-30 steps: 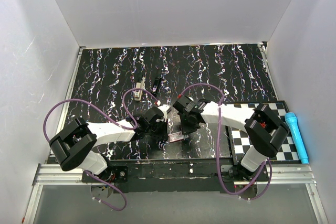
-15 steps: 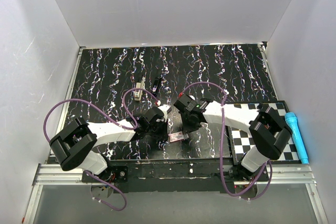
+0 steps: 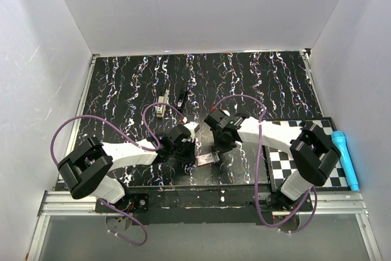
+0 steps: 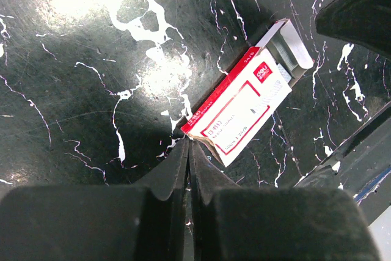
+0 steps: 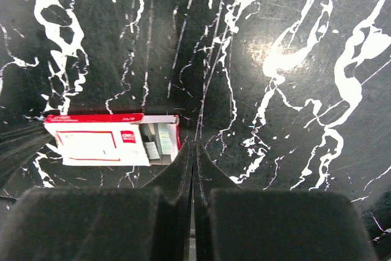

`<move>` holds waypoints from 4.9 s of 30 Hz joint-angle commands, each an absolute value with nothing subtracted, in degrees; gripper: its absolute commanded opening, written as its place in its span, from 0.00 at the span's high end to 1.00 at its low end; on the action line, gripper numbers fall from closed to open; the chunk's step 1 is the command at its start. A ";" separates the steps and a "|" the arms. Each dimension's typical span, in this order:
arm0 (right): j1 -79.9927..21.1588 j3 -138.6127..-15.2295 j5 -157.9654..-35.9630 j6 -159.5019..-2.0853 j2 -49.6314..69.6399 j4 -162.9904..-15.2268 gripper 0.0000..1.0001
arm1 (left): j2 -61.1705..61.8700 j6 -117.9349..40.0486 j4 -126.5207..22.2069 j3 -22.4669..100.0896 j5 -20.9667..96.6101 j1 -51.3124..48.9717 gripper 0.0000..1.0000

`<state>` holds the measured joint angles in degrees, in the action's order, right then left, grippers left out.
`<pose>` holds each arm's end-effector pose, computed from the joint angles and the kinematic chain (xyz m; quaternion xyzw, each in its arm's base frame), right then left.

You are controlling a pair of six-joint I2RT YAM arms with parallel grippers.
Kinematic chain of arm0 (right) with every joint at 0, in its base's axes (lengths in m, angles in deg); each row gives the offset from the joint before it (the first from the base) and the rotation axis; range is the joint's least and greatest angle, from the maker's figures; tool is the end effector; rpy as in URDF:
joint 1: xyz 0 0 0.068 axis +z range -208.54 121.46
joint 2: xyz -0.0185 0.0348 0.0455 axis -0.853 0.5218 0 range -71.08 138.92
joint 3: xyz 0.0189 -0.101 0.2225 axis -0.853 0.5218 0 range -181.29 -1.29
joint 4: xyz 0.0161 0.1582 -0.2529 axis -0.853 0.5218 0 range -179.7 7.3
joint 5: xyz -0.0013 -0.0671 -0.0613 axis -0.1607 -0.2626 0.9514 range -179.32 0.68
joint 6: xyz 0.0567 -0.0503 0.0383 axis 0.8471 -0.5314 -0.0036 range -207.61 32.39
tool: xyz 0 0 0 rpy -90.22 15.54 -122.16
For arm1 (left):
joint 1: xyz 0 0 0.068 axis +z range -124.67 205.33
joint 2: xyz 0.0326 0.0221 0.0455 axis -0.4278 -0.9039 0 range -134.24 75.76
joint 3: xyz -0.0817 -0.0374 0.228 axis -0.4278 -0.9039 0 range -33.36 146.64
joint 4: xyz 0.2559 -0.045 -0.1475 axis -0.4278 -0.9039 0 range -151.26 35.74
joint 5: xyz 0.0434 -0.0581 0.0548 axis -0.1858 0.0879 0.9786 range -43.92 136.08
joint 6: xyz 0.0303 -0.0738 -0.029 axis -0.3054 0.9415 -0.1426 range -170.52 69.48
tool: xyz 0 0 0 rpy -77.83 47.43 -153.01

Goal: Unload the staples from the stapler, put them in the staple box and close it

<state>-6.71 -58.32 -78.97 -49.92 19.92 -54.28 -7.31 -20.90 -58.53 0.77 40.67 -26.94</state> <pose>0.2239 0.2633 0.1016 -0.1046 0.9744 0.0625 0.1890 0.1857 -0.2515 0.0532 0.2007 0.9265 -0.2405 0.2087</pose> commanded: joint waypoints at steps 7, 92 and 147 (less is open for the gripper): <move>-7.13 -57.19 -78.69 -49.55 21.64 -56.22 0.99 | -9.59 -21.26 -63.93 -0.57 40.90 -28.20 1.00; -7.83 -62.72 -62.35 -53.59 1.53 -44.80 0.38 | 22.14 -26.00 -83.17 9.26 64.19 -29.87 0.48; -7.92 -78.28 -50.56 -66.60 -16.41 -41.19 0.08 | 25.75 -44.90 -86.17 35.02 69.90 -29.87 0.02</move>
<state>-7.69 -78.32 -52.48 -65.52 -15.20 -37.70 25.91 -43.91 -88.11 32.81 69.63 -29.61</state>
